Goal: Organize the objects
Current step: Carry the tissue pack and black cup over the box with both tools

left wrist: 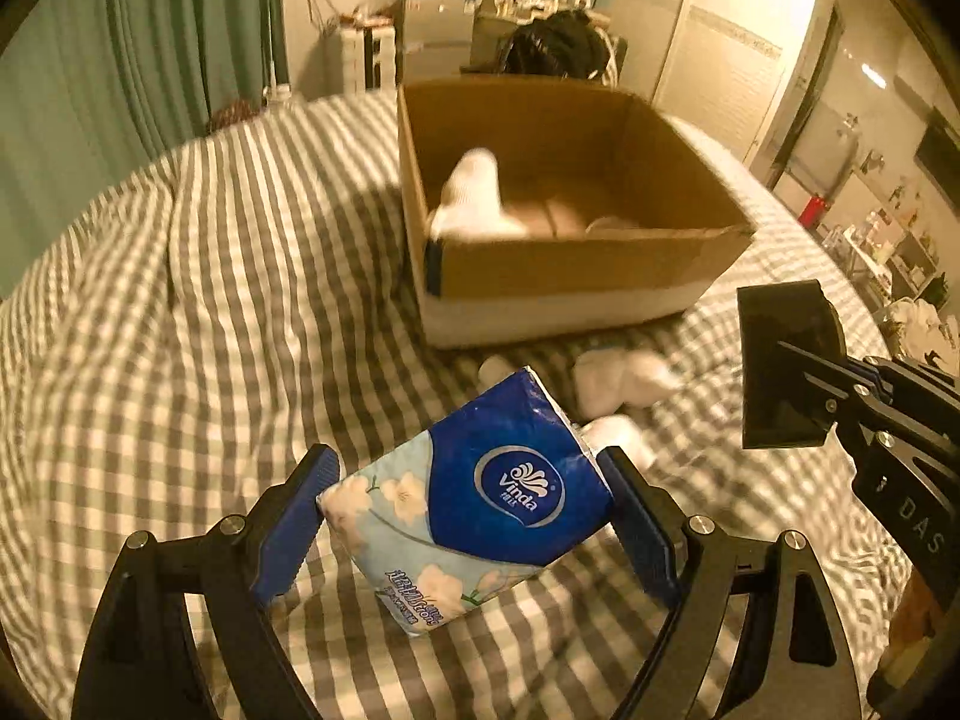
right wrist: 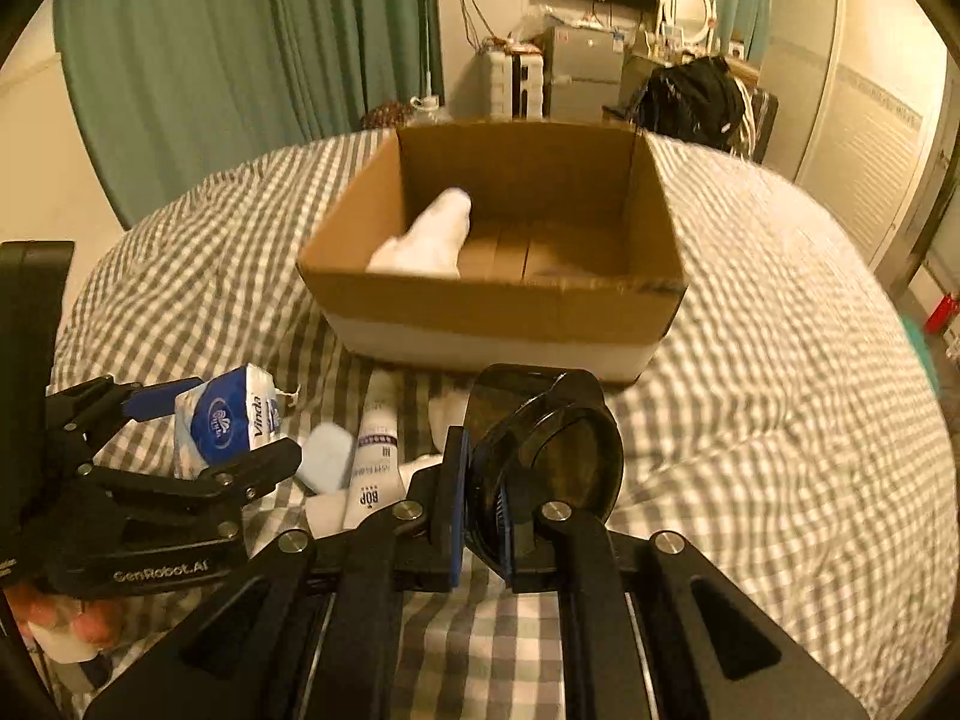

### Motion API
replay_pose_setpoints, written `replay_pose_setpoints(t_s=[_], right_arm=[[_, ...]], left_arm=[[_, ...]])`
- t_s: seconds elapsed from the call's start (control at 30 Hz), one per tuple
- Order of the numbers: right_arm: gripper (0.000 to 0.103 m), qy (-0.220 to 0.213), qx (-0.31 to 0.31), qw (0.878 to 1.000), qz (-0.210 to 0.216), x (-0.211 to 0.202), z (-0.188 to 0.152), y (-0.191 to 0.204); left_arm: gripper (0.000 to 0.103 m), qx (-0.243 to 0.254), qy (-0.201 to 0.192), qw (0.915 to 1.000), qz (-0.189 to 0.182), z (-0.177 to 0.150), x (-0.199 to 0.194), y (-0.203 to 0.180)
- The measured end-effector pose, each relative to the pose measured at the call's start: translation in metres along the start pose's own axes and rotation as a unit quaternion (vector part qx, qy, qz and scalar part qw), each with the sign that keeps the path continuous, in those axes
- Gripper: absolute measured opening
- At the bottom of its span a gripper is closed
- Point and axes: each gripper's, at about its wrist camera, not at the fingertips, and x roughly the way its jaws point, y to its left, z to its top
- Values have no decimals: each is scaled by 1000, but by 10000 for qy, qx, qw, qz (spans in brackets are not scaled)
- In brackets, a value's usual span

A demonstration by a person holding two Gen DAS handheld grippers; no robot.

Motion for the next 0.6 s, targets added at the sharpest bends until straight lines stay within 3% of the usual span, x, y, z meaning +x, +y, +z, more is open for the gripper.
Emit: replay_pose_setpoints(t_s=[0.3, 0.6], right_arm=[[8, -472, -185, 9987, 31, -53, 29, 7], [8, -736, -348, 9966, 110, -79, 71, 3]], left_arm=[[88, 127, -609, 9980, 102, 31, -62, -7], [88, 275, -910, 9953, 179, 74, -79, -14]])
